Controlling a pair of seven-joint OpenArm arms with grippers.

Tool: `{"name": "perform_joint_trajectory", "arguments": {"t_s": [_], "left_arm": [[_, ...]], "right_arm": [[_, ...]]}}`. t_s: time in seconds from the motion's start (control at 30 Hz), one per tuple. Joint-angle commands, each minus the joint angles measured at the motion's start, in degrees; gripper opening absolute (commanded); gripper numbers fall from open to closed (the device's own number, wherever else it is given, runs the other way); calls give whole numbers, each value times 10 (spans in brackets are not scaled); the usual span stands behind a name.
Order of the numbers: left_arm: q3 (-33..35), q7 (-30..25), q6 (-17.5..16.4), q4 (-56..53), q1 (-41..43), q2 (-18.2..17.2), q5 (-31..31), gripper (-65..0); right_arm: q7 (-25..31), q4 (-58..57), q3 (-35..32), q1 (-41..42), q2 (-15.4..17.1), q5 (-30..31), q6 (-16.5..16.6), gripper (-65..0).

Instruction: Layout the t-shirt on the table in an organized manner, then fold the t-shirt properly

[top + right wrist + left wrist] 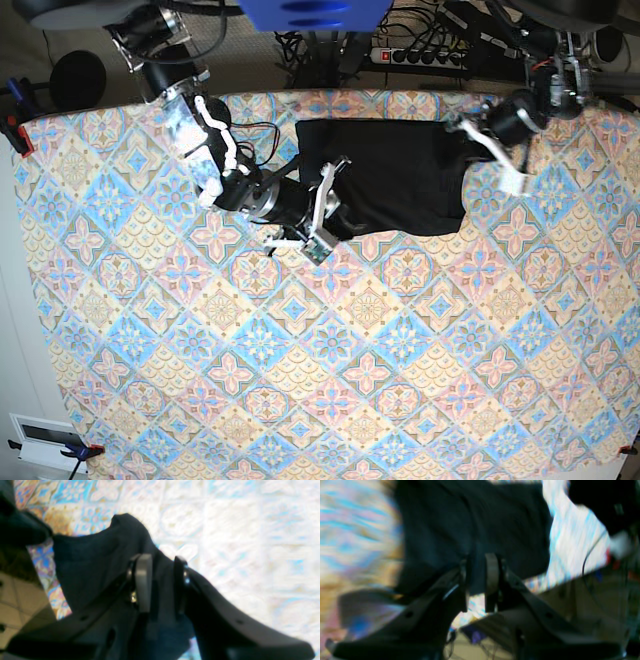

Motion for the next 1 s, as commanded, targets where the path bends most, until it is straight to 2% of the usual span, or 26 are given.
{"name": "perform_joint_trajectory", "arguments": {"t_s": [0.0, 0.1, 0.2, 0.47, 0.63, 0.87, 0.97], "left_arm": [[12, -12, -1, 8, 1, -3, 11, -546], [46, -39, -1, -6, 1, 14, 64, -547], [76, -49, -1, -25, 3, 16, 100, -549], [98, -49, -1, -64, 0, 16, 137, -550], [96, -49, 0, -64, 2, 16, 138, -550], [73, -45, 0, -25, 26, 11, 80, -550], [63, -45, 0, -20, 32, 11, 78, -550]], "right_arm": [[15, -6, 2, 25, 1, 15, 3, -499], [15, -48, -19, 59, 0, 28, 3, -499], [15, -89, -40, 84, 0, 27, 3, -499], [10, -199, -44, 137, 0, 26, 3, -499], [9, -231, -40, 155, 4, 26, 3, -514], [10, -162, 9, 152, 4, 26, 3, -583], [11, -175, 8, 154, 2, 26, 3, -590]]}}
